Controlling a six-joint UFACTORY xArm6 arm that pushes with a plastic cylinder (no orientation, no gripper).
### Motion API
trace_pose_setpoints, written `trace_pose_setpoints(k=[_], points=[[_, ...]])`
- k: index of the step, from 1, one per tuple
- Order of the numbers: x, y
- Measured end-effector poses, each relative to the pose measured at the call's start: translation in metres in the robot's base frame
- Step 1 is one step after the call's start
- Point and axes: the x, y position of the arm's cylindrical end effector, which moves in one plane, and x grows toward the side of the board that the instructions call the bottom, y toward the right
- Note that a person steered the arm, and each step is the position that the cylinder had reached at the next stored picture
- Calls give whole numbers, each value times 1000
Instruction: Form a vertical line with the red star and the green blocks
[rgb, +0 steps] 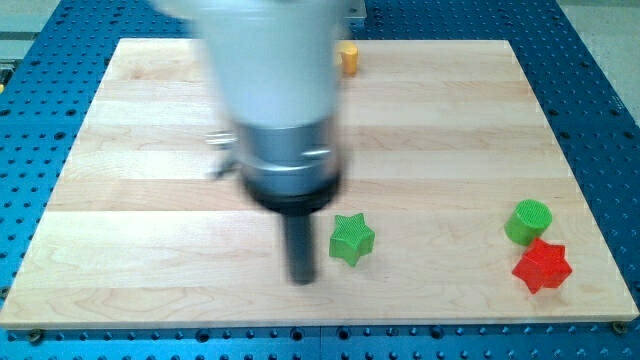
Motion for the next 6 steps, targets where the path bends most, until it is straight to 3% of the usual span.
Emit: trace_pose_setpoints(k=[1, 2, 4, 5, 6], points=[[-66, 75], [-79, 41], [-109, 124], [-128, 72], [-129, 145]])
